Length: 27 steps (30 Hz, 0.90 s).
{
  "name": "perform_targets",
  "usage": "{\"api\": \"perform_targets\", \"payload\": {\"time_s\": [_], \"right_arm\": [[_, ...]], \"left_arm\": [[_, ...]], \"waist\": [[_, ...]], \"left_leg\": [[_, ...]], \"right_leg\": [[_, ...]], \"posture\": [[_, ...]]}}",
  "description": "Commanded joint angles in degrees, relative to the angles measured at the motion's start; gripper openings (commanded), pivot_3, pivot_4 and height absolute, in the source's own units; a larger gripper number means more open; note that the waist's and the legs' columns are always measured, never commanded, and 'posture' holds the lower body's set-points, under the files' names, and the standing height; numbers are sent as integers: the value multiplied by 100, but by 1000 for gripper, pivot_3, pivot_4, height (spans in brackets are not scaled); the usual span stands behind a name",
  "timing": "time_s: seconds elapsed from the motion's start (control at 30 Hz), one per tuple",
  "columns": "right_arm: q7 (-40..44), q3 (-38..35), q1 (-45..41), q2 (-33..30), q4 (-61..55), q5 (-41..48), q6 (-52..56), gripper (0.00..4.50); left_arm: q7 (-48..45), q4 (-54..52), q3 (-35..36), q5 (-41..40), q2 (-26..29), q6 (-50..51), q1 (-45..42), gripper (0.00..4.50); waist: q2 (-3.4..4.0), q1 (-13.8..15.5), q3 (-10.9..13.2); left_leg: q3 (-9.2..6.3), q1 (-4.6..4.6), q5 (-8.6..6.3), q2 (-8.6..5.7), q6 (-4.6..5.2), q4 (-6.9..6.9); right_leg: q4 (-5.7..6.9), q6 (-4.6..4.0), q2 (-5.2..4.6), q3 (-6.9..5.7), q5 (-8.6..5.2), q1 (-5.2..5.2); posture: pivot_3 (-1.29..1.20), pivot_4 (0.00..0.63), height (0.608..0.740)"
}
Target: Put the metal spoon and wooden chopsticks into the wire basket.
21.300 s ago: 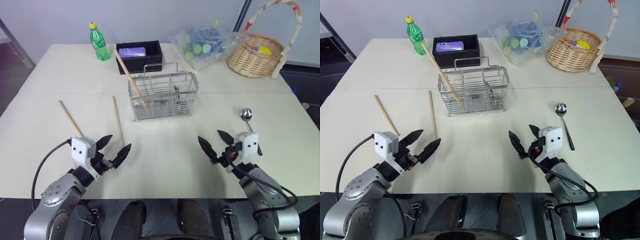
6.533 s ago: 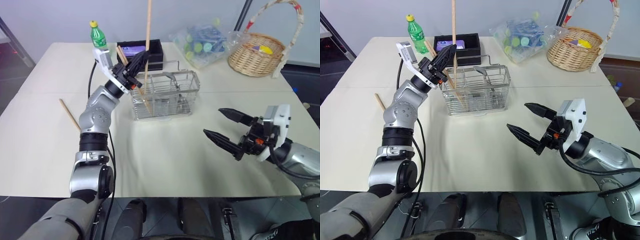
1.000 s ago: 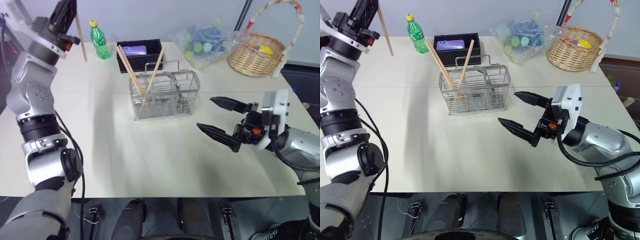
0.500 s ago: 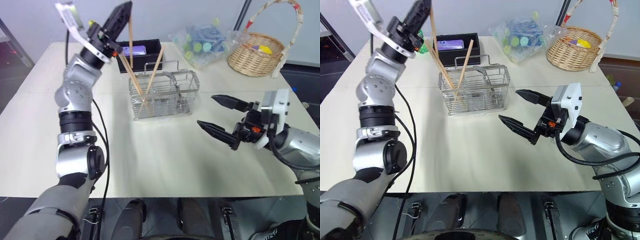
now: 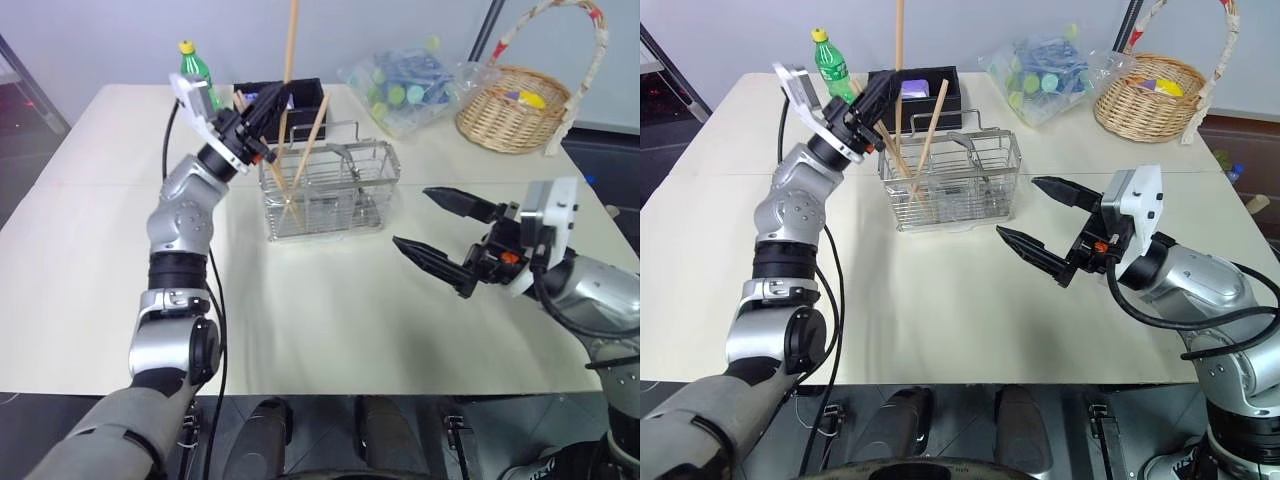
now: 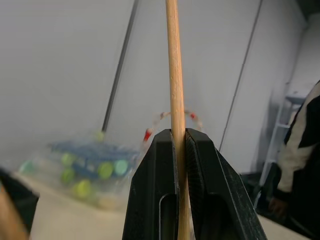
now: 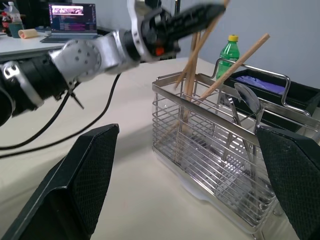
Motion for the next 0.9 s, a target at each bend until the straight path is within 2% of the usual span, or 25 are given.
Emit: {"api": "perform_targets", "payload": {"time_s": [0.03, 0.1, 0.13, 0.33, 0.37, 0.53, 0.67, 0.9], "right_arm": [[-33, -18, -110, 34, -190, 0, -110, 4500], [-33, -3, -132, 43, -179, -10, -110, 4500], [-31, 4, -144, 46, -169, -16, -112, 4500], [-1, 36, -178, 58, -131, -38, -115, 4500], [8, 42, -180, 60, -121, -43, -116, 4500], [65, 72, -199, 65, -43, -88, -139, 4500], [120, 82, -226, 79, 30, -130, -155, 4500], [208, -11, -218, 91, 195, -125, -146, 4500]], "left_arm": [[184, -444, -126, 153, -92, -203, 171, 32], [286, -565, -164, 175, -142, -202, 308, 842], [327, -618, -181, 181, -158, -191, 361, 1089], [412, -824, -223, 156, -125, -118, 514, 4181], [425, -849, -216, 143, -110, -94, 516, 4471], [596, -1138, -203, 67, 28, 262, 497, 4471], [779, -1567, 14, -297, 223, 730, 376, 4471], [905, -2588, 119, -657, 1029, 1583, 662, 4471]], "waist": [[0, 3, 0], [0, -1, 0], [0, 2, 0], [0, 1, 0], [0, 3, 0], [0, -4, 0], [0, -6, 0], [3, -18, 0]], "left_leg": [[0, 0, 0, 0, 0, 0], [0, 0, 0, 0, 0, 0], [0, 0, 0, 0, 0, 0], [0, 0, 0, 0, 0, 0], [0, 0, 0, 0, 0, 0], [0, 0, 0, 0, 1, 0], [0, 1, 0, 0, 1, 0], [-1, 1, -1, 1, 1, -1]], "right_leg": [[0, 0, 0, 0, 0, 0], [0, 0, 0, 0, 0, -1], [1, 0, 0, 0, 0, 0], [0, 0, 0, 0, 0, 0], [0, 0, 0, 0, 0, 0], [0, 0, 0, 0, 0, 0], [1, 0, 0, 0, 0, 0], [1, 0, 1, 0, 0, -1]], "posture": [[0, 150, 740], [0, 150, 740], [0, 150, 740], [0, 150, 740], [0, 150, 740], [0, 150, 740], [0, 150, 740], [0, 150, 740]]}}
